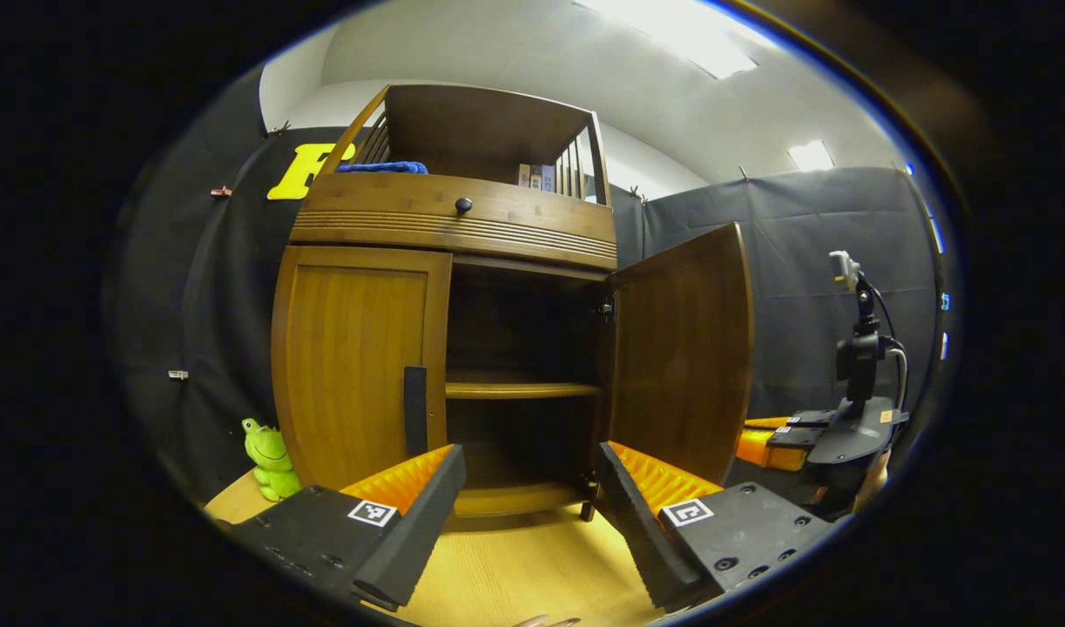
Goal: Open the right door of the double-door shoe cabinet with the right hand, and open the left door with the left hand.
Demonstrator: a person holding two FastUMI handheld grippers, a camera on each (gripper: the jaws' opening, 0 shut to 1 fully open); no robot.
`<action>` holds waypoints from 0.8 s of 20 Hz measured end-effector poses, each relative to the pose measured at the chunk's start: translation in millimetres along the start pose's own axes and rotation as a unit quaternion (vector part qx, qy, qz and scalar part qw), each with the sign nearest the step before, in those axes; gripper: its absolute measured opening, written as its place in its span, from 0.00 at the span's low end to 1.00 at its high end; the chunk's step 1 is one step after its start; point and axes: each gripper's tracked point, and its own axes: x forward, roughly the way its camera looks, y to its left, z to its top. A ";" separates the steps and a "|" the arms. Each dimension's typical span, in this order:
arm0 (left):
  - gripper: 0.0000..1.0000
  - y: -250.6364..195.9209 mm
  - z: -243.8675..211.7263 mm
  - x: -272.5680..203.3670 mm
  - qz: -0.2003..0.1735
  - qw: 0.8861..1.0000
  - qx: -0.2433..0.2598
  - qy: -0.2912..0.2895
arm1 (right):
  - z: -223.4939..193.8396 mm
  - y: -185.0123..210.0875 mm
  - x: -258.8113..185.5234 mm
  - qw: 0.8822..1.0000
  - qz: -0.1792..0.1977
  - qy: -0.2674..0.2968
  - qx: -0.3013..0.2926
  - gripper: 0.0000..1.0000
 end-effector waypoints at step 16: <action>0.95 35.1 2.9 8.7 0.025 1.000 0.014 -0.003 | 55.0 -6.7 -56.5 0.997 -0.031 -0.076 -0.014 0.14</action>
